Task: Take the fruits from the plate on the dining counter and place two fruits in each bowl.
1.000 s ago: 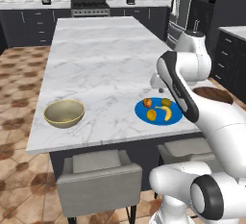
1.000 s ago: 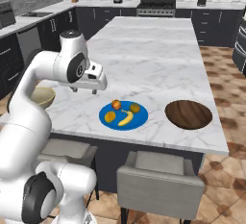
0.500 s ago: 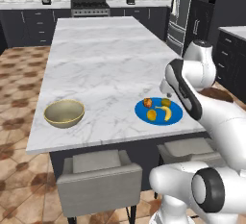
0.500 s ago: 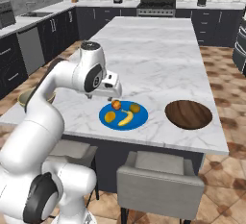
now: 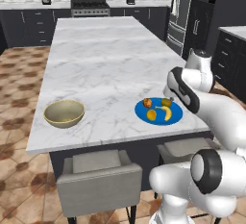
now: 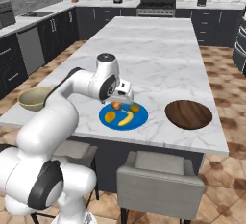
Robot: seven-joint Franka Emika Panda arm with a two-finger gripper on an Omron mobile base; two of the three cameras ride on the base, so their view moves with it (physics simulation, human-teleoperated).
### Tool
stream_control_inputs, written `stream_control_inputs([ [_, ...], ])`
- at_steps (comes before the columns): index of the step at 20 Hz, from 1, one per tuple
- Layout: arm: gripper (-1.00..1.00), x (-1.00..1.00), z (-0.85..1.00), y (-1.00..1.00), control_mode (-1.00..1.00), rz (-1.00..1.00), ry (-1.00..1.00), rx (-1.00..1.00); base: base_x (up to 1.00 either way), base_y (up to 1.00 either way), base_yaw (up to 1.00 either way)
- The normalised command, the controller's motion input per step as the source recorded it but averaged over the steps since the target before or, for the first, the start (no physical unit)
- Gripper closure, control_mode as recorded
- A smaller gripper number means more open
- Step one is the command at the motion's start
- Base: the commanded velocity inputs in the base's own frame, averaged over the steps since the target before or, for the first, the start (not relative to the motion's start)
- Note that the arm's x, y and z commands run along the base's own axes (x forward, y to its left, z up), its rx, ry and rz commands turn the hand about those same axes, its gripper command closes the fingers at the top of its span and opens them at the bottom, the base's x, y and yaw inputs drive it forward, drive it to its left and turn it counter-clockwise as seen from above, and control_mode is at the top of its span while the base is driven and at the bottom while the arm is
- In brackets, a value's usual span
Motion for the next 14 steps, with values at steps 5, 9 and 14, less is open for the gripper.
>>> stream_control_inputs([
  [5, -1.00, 0.34, -0.50, -0.28, -1.00, -0.03, 0.03, 0.00, 0.00, 0.00, 0.00],
  [9, -1.00, 0.17, -0.46, -0.20, -1.00, -0.02, 0.04, 0.00, 0.00, 0.00, 0.00],
  [14, -1.00, 0.15, -0.32, -0.07, -1.00, -0.01, 0.04, 0.00, 0.00, 0.00, 0.00],
])
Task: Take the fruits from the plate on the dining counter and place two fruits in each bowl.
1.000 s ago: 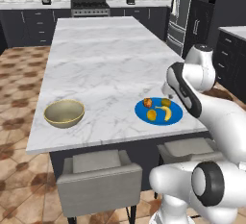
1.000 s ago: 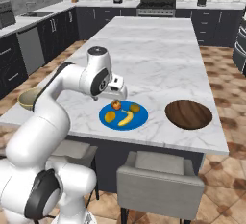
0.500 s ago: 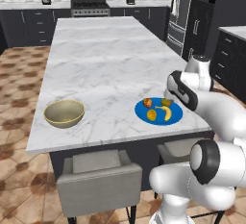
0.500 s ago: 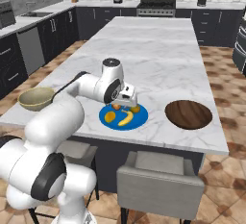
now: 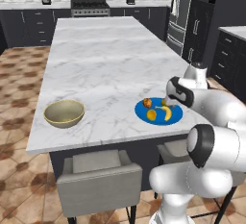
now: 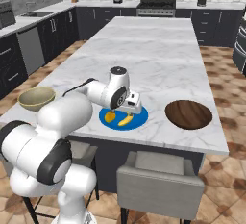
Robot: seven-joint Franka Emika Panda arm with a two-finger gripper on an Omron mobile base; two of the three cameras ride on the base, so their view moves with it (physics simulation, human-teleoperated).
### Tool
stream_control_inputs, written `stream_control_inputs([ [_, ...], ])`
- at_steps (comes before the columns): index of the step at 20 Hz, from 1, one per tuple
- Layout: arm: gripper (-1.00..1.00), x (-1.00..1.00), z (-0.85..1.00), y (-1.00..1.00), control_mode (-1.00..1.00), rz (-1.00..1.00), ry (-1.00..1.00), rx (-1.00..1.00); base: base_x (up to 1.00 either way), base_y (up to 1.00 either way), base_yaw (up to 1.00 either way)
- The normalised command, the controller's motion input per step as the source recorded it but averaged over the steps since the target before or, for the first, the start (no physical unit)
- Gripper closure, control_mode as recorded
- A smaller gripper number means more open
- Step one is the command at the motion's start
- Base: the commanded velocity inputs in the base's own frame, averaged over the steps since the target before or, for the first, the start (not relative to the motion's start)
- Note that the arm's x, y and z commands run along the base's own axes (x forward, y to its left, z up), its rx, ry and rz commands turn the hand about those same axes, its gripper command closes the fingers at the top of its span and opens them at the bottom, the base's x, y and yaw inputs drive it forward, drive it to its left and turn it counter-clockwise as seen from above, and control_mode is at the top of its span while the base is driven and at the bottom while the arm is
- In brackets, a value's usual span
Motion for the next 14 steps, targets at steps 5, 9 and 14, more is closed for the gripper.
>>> stream_control_inputs([
  [5, -1.00, 0.19, -0.23, -0.06, -1.00, -0.01, 0.01, 0.00, 0.00, 0.00, 0.00],
  [9, -1.00, 0.51, -0.28, -0.06, -1.00, -0.01, 0.00, 0.00, 0.00, 0.00, 0.00],
  [14, -1.00, 0.52, -0.37, -0.02, -1.00, 0.00, 0.00, 0.00, 0.00, 0.00, 0.00],
])
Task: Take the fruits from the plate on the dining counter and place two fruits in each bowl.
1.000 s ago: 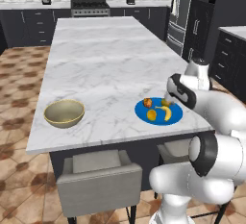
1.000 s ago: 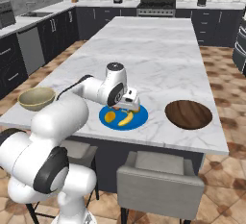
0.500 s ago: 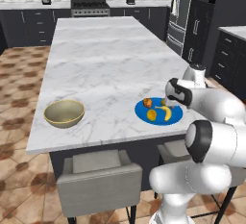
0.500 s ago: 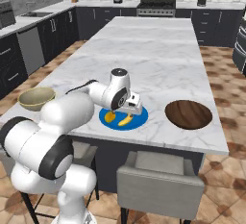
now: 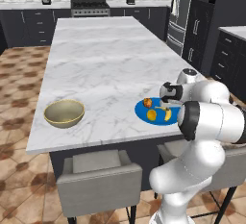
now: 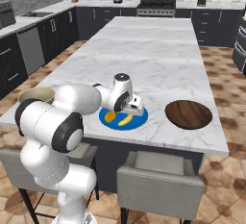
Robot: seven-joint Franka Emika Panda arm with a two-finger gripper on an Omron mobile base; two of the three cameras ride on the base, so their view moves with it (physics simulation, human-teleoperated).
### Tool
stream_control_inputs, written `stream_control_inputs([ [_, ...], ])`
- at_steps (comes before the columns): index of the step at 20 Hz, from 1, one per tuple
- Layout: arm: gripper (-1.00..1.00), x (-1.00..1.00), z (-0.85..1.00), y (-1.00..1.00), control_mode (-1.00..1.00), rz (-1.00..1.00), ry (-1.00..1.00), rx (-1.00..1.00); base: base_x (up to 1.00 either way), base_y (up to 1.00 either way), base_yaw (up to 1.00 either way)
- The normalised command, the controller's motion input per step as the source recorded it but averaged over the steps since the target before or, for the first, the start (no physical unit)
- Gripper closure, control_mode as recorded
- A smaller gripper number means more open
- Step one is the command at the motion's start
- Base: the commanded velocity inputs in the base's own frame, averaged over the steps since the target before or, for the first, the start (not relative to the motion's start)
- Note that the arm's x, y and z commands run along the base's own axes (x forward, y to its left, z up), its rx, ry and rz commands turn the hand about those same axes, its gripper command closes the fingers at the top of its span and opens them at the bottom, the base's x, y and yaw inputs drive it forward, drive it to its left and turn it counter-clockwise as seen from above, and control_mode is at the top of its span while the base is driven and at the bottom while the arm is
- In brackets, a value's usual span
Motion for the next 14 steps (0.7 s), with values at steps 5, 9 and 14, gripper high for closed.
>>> stream_control_inputs([
  [5, -1.00, 0.29, -0.36, -0.18, -1.00, 0.00, 0.00, 0.00, 0.00, 0.00, 0.00],
  [9, -1.00, 0.30, -0.29, -0.01, -1.00, 0.00, 0.00, 0.00, 0.00, 0.00, 0.00],
  [14, -1.00, 0.16, -0.21, 0.00, -1.00, 0.00, 0.01, 0.00, 0.00, 0.00, 0.00],
])
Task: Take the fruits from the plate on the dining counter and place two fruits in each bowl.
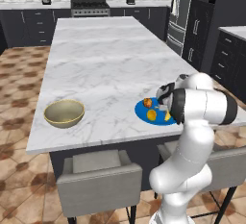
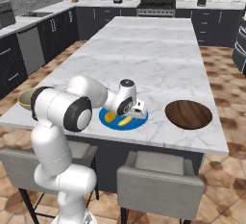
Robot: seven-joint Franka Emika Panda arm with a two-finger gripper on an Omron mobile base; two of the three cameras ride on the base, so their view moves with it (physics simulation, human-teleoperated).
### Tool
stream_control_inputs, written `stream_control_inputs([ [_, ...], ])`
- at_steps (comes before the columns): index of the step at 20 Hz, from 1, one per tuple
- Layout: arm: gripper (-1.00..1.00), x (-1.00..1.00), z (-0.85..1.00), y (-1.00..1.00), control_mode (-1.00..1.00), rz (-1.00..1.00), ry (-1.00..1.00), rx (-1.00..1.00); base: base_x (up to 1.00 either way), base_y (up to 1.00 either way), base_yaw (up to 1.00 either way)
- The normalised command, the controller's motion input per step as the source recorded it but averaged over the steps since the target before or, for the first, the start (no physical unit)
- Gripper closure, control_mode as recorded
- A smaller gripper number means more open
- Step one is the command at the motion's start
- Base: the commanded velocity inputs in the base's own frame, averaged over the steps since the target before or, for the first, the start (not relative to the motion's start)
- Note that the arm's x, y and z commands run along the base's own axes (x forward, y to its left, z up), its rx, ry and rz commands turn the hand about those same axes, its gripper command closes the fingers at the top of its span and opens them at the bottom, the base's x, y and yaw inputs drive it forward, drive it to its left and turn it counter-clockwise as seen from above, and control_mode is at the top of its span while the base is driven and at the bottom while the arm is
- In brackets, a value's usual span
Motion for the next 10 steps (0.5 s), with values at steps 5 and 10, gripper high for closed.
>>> stream_control_inputs([
  [5, -1.00, 0.12, -0.24, 0.00, -1.00, 0.00, 0.00, 0.00, 0.00, 0.00, 0.00],
  [10, -1.00, 0.16, -0.26, 0.00, -1.00, 0.00, 0.00, 0.00, 0.00, 0.00, 0.00],
])
